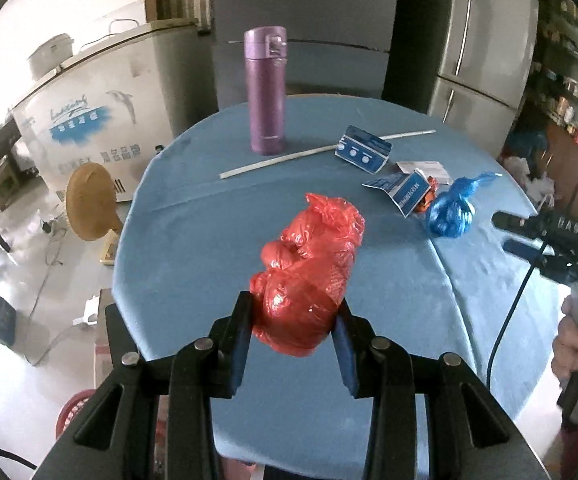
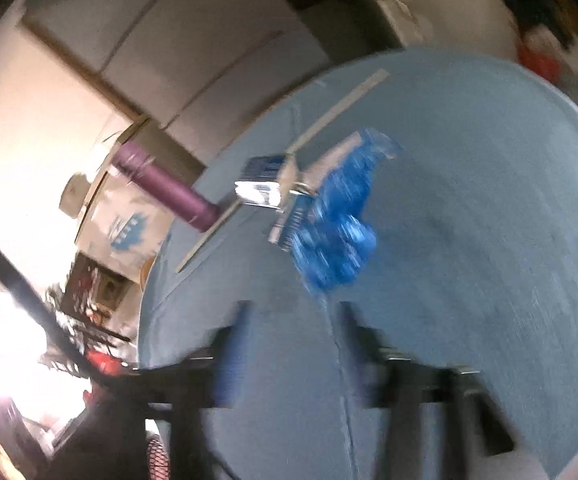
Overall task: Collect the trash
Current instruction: 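Carry red and blue bags to the red basket and release both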
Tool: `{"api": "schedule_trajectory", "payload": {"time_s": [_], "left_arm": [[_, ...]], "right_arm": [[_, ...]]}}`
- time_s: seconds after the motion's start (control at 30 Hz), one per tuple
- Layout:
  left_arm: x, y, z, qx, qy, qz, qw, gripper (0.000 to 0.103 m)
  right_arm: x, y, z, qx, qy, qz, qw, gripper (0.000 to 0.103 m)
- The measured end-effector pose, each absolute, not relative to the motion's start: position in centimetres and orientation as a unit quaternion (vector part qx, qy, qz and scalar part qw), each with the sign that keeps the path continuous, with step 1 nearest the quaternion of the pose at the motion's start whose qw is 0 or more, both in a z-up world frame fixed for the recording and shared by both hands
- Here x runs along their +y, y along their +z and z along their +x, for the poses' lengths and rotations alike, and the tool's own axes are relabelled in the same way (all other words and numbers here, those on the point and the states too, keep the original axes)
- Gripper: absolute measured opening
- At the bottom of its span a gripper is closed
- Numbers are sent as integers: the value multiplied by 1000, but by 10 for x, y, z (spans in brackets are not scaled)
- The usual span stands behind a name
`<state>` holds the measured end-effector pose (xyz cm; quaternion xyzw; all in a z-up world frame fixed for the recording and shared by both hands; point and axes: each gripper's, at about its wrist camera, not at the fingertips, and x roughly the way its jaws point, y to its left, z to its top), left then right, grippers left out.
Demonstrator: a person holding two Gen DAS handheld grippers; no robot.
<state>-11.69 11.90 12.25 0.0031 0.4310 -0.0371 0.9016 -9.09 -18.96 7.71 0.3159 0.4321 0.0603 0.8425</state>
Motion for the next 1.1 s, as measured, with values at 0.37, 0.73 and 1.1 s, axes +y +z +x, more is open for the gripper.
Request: {"api": "schedule_trajectory", "payload": {"time_s": [0.37, 0.73, 1.1], "left_arm": [[138, 128, -136, 415, -40, -29, 909, 40], [175, 135, -157, 396, -16, -64, 916, 40], [216, 140, -194, 381, 97, -40, 919, 40]], "right_arm": [[-229, 45, -13, 446, -8, 372, 814, 81], [-177, 36, 20, 475, -51, 232, 847, 65], [-94, 86, -65, 459, 190, 256, 829, 65]]}}
